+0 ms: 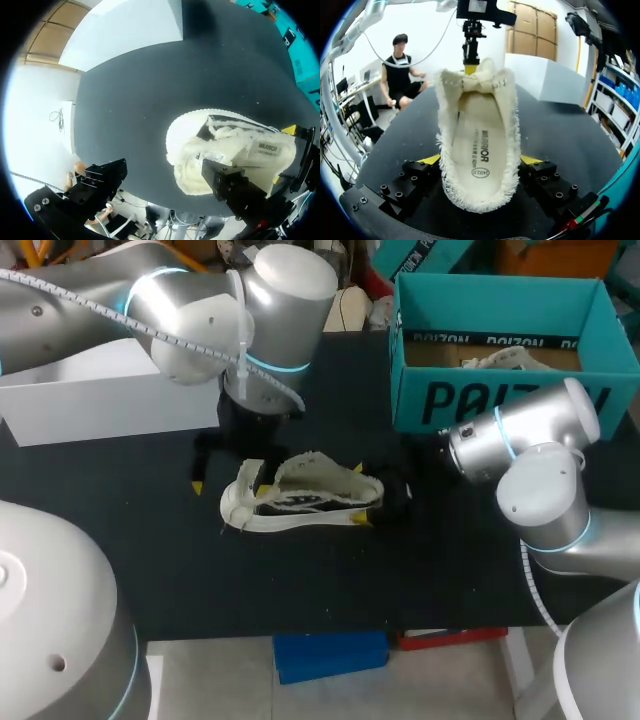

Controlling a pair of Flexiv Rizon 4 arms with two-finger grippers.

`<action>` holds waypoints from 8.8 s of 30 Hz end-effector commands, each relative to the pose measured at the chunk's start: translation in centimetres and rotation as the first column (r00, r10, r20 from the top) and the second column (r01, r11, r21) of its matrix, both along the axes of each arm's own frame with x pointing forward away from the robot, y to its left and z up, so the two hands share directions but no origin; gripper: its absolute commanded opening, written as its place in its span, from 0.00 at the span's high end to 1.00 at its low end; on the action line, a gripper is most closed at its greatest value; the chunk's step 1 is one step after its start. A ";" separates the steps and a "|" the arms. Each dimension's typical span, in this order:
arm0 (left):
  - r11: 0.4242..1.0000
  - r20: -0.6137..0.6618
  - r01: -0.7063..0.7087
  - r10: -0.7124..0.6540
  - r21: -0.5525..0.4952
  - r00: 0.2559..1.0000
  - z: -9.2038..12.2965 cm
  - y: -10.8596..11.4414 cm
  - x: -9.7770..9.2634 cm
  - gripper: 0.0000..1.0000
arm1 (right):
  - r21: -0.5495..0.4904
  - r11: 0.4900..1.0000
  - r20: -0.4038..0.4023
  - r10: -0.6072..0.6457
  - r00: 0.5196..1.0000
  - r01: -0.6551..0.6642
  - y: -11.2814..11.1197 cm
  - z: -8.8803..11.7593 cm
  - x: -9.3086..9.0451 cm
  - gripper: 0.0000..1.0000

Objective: Take the shoe out of the shoebox, open the shoe tongue, remove and reinsert the insole, then place the shoe into the shoebox

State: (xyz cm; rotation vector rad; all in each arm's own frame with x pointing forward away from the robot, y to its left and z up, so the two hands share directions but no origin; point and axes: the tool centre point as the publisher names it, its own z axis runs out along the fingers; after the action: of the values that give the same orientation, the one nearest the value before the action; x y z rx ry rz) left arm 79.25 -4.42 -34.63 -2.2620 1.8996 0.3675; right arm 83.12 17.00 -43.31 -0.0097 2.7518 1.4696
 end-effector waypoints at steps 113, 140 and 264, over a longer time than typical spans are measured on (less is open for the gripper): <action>-0.278 0.230 0.808 -0.956 -0.520 -0.181 -1.9 -11.6 3.2 1.00 | 0.000 1.000 -0.001 0.000 1.000 0.000 0.0 -0.1 0.0 1.00; -0.280 0.251 0.775 -0.955 -0.566 -0.161 -6.5 -12.9 0.4 1.00 | 0.000 1.000 -0.001 0.000 1.000 0.000 0.0 -0.1 0.0 1.00; 0.016 0.024 1.000 -1.000 -0.023 0.017 -2.4 -11.3 1.5 1.00 | 0.000 1.000 -0.001 0.000 1.000 0.000 0.0 -0.1 0.0 1.00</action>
State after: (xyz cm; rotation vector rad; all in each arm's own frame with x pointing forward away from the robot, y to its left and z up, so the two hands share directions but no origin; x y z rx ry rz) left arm 80.90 -16.18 -37.23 -0.2862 2.8560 0.0879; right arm 83.06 16.91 -43.19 -0.0117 2.7510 1.4719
